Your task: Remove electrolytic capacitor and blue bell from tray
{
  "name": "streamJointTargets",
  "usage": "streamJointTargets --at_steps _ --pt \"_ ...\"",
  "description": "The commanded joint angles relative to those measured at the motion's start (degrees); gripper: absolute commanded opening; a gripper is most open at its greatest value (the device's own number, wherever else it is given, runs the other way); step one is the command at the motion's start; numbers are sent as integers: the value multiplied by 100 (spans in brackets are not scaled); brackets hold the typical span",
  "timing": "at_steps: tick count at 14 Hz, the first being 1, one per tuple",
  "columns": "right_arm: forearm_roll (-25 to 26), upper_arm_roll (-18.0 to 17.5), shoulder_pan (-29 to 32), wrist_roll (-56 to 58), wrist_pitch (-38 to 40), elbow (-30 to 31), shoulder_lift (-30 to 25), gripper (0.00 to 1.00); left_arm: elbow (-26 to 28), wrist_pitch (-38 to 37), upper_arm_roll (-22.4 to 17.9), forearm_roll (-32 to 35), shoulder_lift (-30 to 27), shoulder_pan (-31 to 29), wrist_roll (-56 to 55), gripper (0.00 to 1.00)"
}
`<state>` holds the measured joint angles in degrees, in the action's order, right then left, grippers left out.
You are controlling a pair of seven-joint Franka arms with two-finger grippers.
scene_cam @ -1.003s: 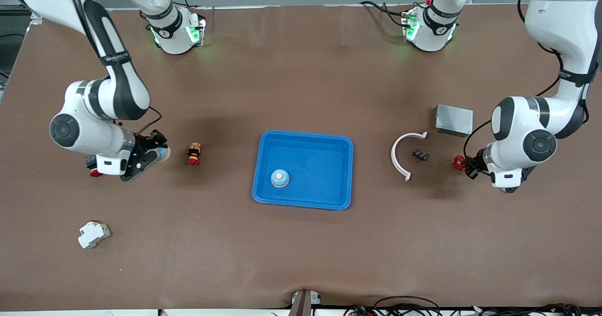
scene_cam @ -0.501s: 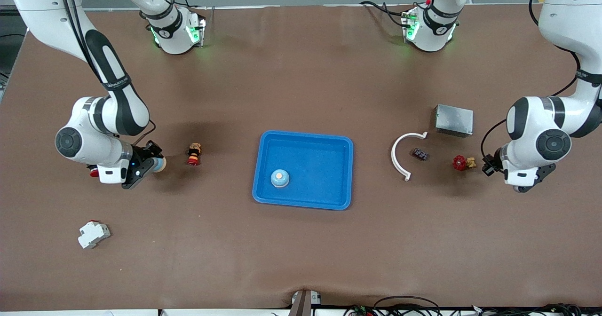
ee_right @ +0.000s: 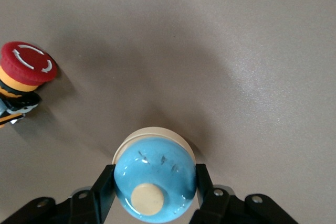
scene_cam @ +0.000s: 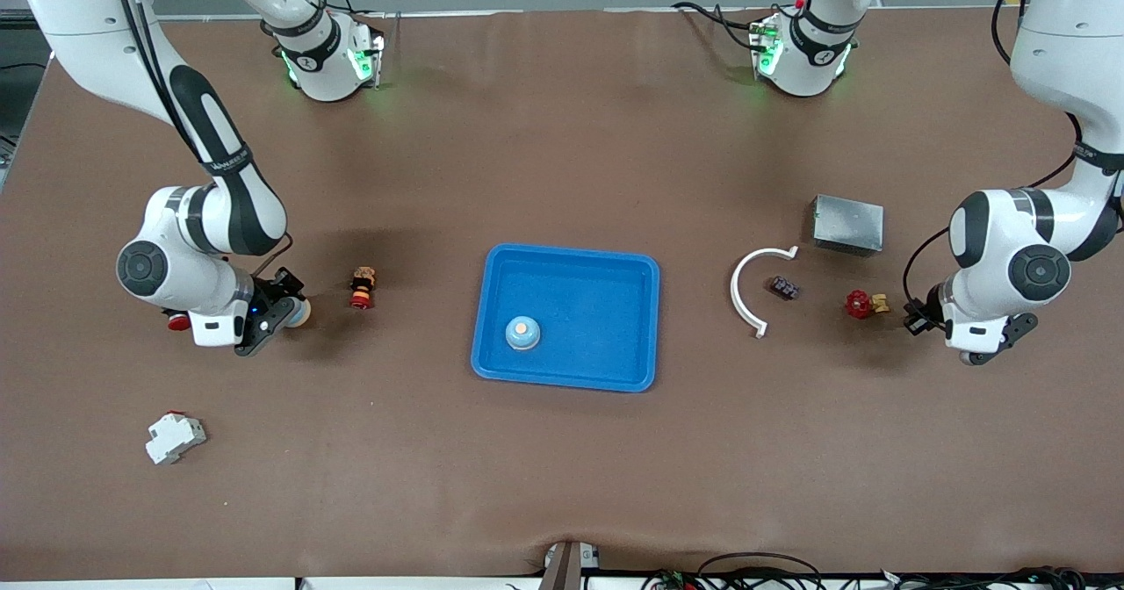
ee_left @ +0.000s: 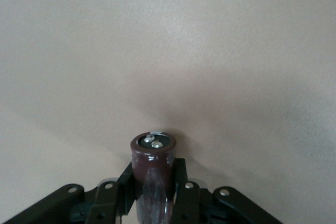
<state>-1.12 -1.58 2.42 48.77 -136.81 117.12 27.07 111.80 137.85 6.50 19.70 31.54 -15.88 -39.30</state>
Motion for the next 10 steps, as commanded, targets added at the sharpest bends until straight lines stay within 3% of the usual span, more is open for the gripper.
streamJointTargets --at_steps 1,2,3,7,8,9,10 --pt "77 -70 92 71 -74 -31 61 1 -246 14 45 148 80 -73 150 48" --pt "77 -70 92 106 -83 -40 87 1 -308 14 45 139 98 -90 202 76" --pt "77 -70 101 141 -83 -49 96 3 -326 14 45 139 98 -91 203 96" --pt "77 -70 110 141 -92 -75 149 8 -405 -161 62 122 -68 -47 168 100" --pt "77 -70 110 141 -92 -84 158 23 -414 -318 62 139 -217 6 177 100" --pt "77 -70 110 141 -92 -84 158 32 -518 -529 132 139 -323 41 185 100" --pt "77 -70 110 141 -83 -84 158 53 -684 -861 324 139 -402 50 185 100"
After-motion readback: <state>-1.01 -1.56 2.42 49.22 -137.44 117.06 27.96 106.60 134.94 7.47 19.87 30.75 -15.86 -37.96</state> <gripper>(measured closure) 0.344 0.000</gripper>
